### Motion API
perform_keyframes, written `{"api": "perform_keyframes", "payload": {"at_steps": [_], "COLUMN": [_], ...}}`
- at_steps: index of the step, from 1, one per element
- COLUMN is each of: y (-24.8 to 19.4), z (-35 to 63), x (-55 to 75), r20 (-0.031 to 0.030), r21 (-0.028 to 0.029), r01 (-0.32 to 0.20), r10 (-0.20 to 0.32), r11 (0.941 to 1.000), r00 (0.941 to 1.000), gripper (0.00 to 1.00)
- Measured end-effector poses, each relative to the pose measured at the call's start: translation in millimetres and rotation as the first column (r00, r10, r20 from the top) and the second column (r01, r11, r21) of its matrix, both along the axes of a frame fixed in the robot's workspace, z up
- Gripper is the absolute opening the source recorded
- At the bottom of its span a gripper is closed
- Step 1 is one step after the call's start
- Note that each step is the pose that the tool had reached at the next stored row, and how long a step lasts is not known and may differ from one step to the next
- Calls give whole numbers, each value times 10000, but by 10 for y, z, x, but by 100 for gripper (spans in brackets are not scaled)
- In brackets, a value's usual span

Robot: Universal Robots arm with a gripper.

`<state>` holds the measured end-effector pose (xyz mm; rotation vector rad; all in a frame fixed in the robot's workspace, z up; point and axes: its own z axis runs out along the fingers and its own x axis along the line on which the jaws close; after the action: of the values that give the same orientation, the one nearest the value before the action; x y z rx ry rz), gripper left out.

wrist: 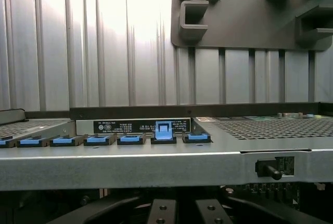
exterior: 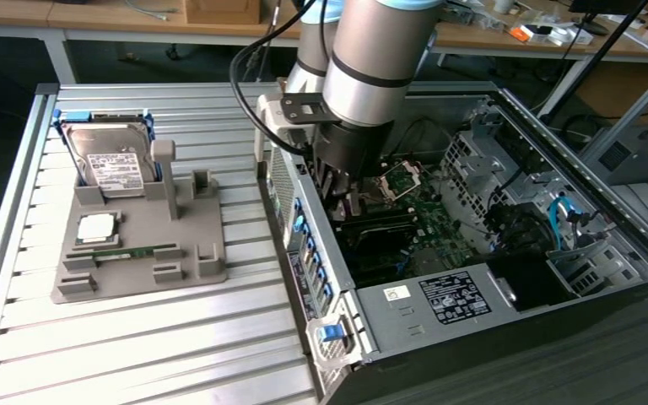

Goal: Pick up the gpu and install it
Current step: 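Press down on the gpu until it lock into place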

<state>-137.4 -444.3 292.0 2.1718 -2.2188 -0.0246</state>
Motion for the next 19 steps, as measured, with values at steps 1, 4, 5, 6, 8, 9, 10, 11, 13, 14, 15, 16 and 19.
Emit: {"api": "perform_keyframes", "payload": {"at_steps": [1, 4, 5, 6, 8, 9, 10, 11, 13, 14, 15, 16, 19], "y": [0, 0, 0, 0, 0, 0, -1, -1, 0, 0, 0, 0, 0], "z": [0, 0, -1, -1, -2, -2, -1, -1, -1, -1, -2, -2, -12], "x": [0, -1, -1, -3, -6, -8, -19, -28, -29, -29, -29, -27, 10], "r20": [0, -1, 0, 1, 1, 1, -3, -2, 0, 1, 1, 0, -4], "r21": [0, -2, -1, -1, 0, 0, -2, -3, -1, -1, 0, 0, -1], "r01": [0, 0, -1, 0, -2, -3, 2, 2, 0, 0, 0, -1, 0], "r10": [0, 0, 1, 0, 2, 3, -2, -2, 0, 0, 0, 1, 0], "r11": [10000, 10000, 10000, 10000, 10000, 10000, 10000, 10000, 10000, 10000, 10000, 10000, 10000], "r00": [10000, 10000, 10000, 10000, 10000, 10000, 10000, 10000, 10000, 10000, 10000, 10000, 10000], "gripper": [11, 11, 11, 11, 11, 11, 11, 11, 11, 11, 11, 11, 11]}}
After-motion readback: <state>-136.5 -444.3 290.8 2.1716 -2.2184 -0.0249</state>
